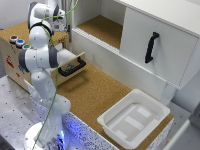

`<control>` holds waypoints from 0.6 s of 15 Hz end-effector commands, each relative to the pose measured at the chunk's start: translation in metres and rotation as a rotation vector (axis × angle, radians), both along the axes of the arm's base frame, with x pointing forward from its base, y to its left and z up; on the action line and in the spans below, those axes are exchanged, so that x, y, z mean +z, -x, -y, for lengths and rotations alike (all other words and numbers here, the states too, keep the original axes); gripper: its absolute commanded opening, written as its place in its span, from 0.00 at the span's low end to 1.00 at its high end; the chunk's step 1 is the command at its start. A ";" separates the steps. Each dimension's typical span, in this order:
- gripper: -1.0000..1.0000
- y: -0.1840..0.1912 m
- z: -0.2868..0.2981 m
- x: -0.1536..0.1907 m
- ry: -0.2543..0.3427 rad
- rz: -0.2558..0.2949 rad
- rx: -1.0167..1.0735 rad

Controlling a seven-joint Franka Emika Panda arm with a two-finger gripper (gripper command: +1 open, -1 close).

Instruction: Put the grasped purple block on top of the yellow block

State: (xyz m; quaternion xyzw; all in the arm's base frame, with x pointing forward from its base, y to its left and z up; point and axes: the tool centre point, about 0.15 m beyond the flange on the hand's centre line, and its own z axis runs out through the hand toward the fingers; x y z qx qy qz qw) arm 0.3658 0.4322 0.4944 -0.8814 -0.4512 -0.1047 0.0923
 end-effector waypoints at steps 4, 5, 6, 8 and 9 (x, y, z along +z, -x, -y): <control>0.00 0.000 -0.037 -0.002 0.230 -0.003 0.212; 0.00 -0.001 -0.038 -0.003 0.234 -0.002 0.223; 0.00 -0.002 -0.040 -0.007 0.246 0.013 0.242; 0.00 -0.012 -0.042 -0.017 0.265 0.008 0.246; 0.00 -0.015 -0.044 -0.021 0.265 -0.002 0.257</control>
